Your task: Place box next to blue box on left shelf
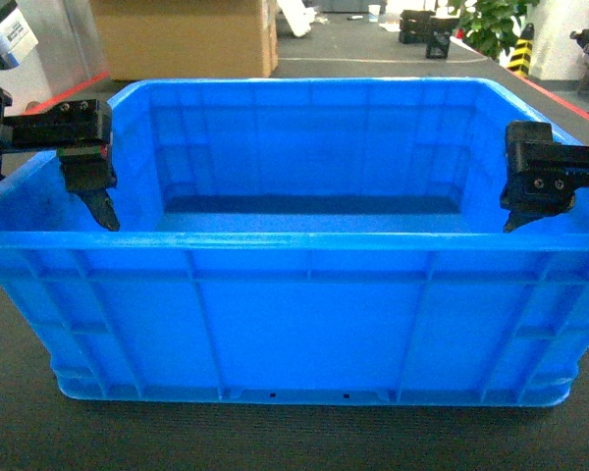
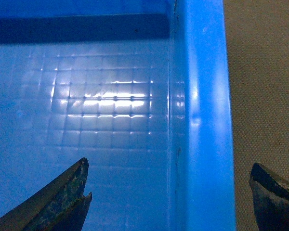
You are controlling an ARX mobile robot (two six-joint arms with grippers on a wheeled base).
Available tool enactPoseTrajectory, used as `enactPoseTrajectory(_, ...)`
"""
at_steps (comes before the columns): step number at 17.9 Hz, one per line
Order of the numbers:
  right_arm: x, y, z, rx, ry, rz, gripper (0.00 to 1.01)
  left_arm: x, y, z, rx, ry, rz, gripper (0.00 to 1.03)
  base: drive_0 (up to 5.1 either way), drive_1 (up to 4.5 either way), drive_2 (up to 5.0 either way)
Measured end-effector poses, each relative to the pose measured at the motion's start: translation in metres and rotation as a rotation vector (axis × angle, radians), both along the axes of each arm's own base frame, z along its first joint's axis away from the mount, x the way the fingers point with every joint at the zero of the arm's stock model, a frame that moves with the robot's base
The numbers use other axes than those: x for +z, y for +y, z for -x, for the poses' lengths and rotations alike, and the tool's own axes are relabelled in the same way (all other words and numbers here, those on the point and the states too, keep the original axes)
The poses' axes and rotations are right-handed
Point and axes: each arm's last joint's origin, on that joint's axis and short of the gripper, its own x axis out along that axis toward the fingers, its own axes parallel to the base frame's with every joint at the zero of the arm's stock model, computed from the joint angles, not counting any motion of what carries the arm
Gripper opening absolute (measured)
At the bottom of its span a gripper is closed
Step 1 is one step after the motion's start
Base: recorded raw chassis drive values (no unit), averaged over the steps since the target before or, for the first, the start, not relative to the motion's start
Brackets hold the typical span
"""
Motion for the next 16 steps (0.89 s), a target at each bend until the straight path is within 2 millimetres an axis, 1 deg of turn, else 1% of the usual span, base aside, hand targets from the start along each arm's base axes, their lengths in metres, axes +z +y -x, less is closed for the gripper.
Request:
enactPoseTrajectory(3, 0.001, 0.0, -0.001, -0.005, -0.015, 0.001, 0.98, -0.0034, -0.0006, -0.0028, 0.001, 0.014, 0.002, 0.98, 0.0, 0.0, 0.0)
enactPoseTrajectory(4, 0.0001, 0.0, -0.0011, -0.005, -0.011, 0.003, 0.92, -0.0025, -0.0013, -0.0039, 0.005, 0.011, 0.006, 0.98, 0.0, 0.0, 0.0)
enactPoseTrajectory(5, -0.0019, 0.0, -0.0012, -0.005, 0.0, 0.005, 0.82, -0.0027, -0.0021, -0.0044, 0.004, 0.016, 0.003, 0.98, 0.0, 0.0, 0.0)
enactPoseTrajectory(7, -0.004, 0.0001, -0.0016, -0.002, 0.008, 0.015, 0.64, -0.0054, -0.0037, -0.0043, -0.001, 0.032, -0.021, 0.83, 0.0, 0.0, 0.0)
enactPoseTrajectory(8, -0.0037, 0.0016, -0.0015, 0.002, 0.007, 0.02, 0.53, -0.0077, -0.0049, -0.0042, -0.003, 0.044, -0.035, 0.7, 0.0, 0.0, 0.0)
enactPoseTrajectory(10, -0.0037, 0.0022, -0.0014, 0.004, 0.007, 0.02, 0.37, -0.0085, -0.0051, -0.0042, -0.01, 0.048, -0.044, 0.54, 0.0, 0.0, 0.0)
enactPoseTrajectory(12, -0.0039, 0.0023, -0.0016, -0.011, 0.005, 0.038, 0.13, -0.0088, -0.0024, -0.0042, 0.0, 0.054, -0.054, 0.31, 0.0, 0.0, 0.0)
enactPoseTrajectory(13, -0.0036, 0.001, -0.0021, -0.023, 0.003, 0.019, 0.08, -0.0085, -0.0015, -0.0045, 0.005, 0.053, -0.052, 0.22, 0.0, 0.0, 0.0)
enactPoseTrajectory(14, -0.0035, 0.0014, -0.0021, -0.029, 0.002, 0.005, 0.08, -0.0082, -0.0014, -0.0047, 0.02, 0.049, -0.056, 0.19, 0.0, 0.0, 0.0)
enactPoseTrajectory(16, -0.0023, 0.0027, -0.0019, -0.028, -0.004, -0.003, 0.08, -0.0073, -0.0022, -0.0053, 0.03, 0.036, -0.056, 0.17, 0.0, 0.0, 0.0)
